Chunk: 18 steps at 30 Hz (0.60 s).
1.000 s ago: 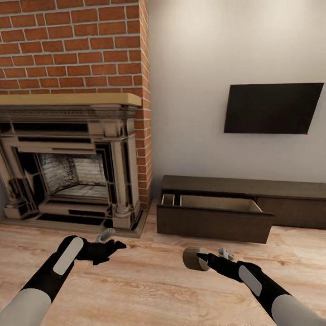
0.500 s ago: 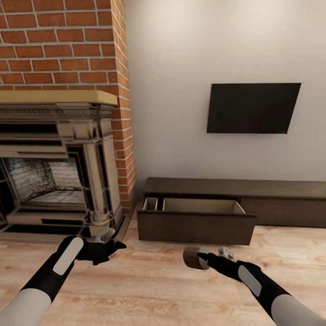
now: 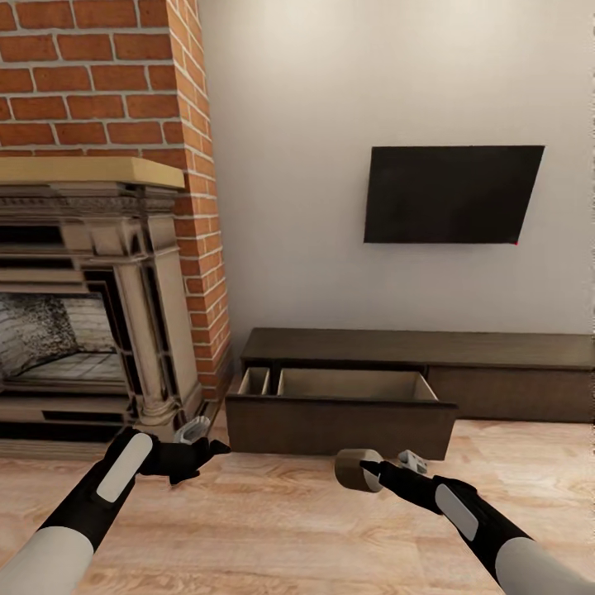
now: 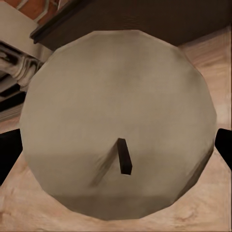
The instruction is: Place each of the two pumpkins and all three candles from the living room inside a cabinet in the living room (use any cabinet), then make sure every cabinet is closed, and position the cauldron so it is next to a table in the living room.
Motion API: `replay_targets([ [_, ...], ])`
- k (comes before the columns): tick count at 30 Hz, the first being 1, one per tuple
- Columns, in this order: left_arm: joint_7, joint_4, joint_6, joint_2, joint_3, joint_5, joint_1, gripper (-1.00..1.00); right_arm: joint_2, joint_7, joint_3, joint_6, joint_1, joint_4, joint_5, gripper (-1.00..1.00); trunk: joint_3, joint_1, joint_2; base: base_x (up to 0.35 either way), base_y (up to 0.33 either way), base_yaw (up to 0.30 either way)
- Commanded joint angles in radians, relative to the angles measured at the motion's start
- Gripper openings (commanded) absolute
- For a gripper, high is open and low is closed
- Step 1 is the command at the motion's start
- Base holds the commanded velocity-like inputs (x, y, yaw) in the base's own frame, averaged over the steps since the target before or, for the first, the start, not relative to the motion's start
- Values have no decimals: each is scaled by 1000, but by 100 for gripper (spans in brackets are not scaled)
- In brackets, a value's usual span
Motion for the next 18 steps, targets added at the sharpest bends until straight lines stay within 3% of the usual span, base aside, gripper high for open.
replay_targets([
  [1, 10, -2, 2, 1, -3, 11, -1, 100, -1, 0, 3, 4, -1, -1, -10, -100, -3, 0, -1, 241, -243, -100],
  [6, 10, -1, 2, 1, -3, 11, -1, 100, 1, -1, 3, 4, -2, -1, -9, -100, -10, 0, -1, 200, -200, -108],
  [13, 6, -2, 3, 1, -2, 13, -1, 100, 0, -1, 3, 4, -2, -1, -9, -100, -20, 0, -1, 36, -34, -111],
  [18, 5, -2, 3, 0, -2, 19, -1, 100, -1, -1, 4, 4, -1, -1, -10, -100, -12, -19, 34, 2, -2, -111],
])
